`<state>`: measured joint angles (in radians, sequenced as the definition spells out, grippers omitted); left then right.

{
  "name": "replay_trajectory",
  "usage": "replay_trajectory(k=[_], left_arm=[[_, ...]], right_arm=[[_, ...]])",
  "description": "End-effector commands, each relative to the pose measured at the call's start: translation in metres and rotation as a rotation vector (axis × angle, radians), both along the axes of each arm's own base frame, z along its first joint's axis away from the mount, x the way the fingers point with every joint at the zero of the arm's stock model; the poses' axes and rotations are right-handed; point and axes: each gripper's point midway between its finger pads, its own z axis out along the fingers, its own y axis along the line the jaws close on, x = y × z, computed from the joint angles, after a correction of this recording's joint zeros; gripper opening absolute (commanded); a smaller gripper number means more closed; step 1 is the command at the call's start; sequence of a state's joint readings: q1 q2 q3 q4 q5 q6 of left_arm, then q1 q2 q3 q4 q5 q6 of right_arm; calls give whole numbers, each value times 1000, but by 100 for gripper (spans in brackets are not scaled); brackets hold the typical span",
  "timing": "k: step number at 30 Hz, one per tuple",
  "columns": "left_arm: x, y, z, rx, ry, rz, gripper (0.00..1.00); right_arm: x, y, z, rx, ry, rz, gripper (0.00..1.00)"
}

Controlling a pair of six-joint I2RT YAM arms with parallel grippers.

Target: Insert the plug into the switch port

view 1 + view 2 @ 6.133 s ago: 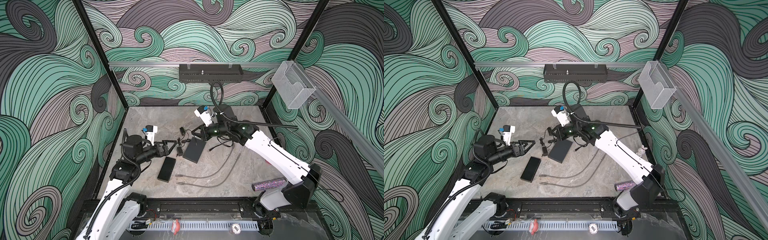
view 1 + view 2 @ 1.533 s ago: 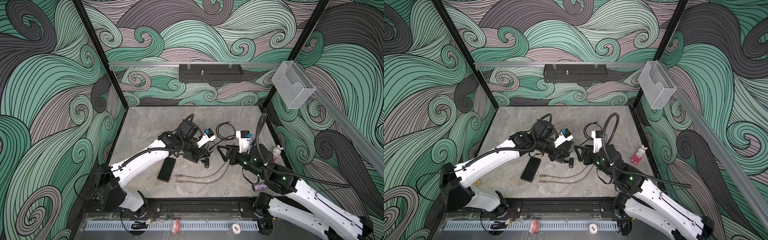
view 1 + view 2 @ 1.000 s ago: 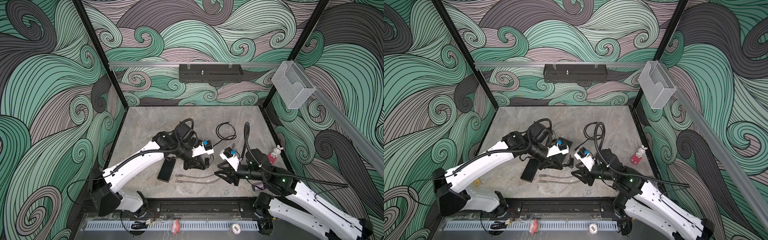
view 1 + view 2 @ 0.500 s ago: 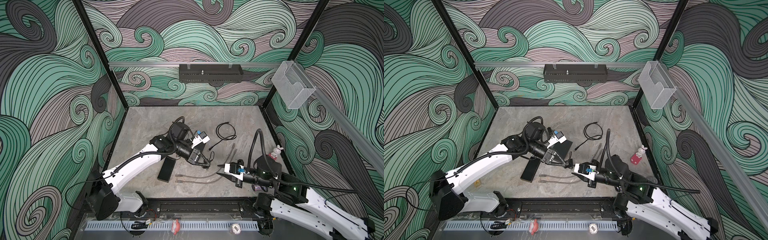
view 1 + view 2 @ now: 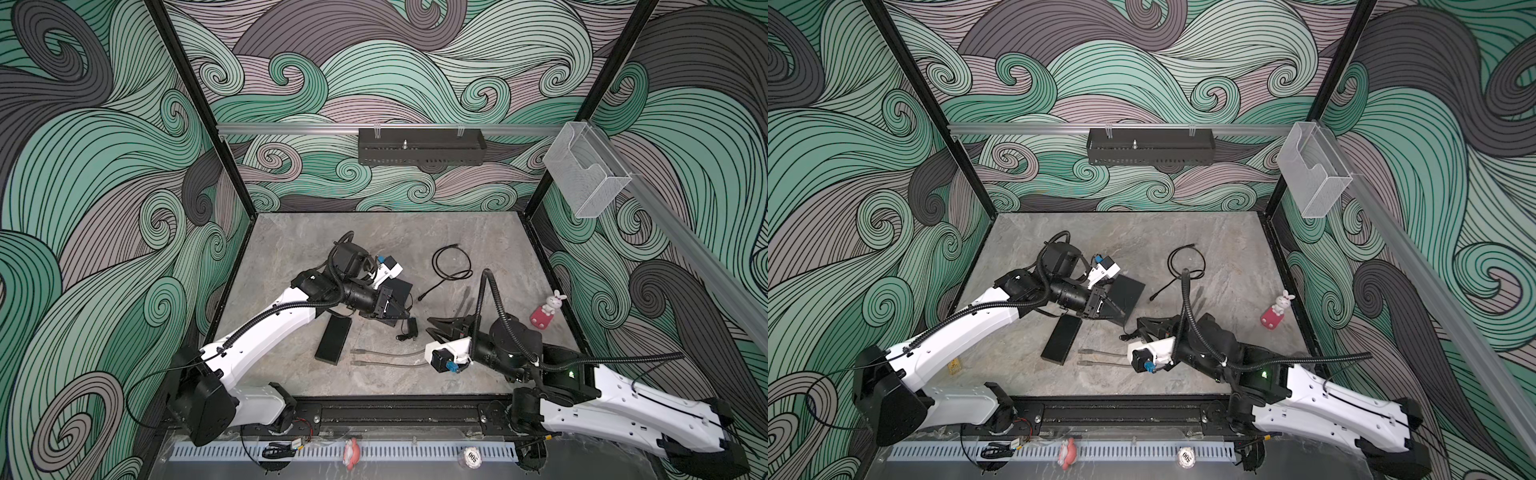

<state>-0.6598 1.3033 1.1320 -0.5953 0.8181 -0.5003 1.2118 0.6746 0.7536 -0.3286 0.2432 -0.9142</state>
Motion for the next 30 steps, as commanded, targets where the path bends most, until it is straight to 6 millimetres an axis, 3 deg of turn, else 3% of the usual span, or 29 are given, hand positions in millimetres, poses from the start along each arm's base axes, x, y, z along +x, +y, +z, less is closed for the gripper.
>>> replay_trajectory(k=[1, 6, 12, 21, 30], left_arm=[[12, 26, -8, 183, -194, 32, 0], [10, 35, -7, 270, -438, -117, 0], [-10, 27, -1, 283, -661, -325, 0], [-48, 12, 6, 202, -681, -517, 0], [-54, 5, 4, 205, -648, -553, 0]], right_arm=[[-1, 0, -4, -43, 43, -5, 31], [-17, 8, -15, -87, 171, 65, 29], [-19, 13, -21, -120, 139, 108, 28], [-15, 20, -26, -205, 49, 139, 26], [-15, 24, -11, -170, -80, 136, 17]])
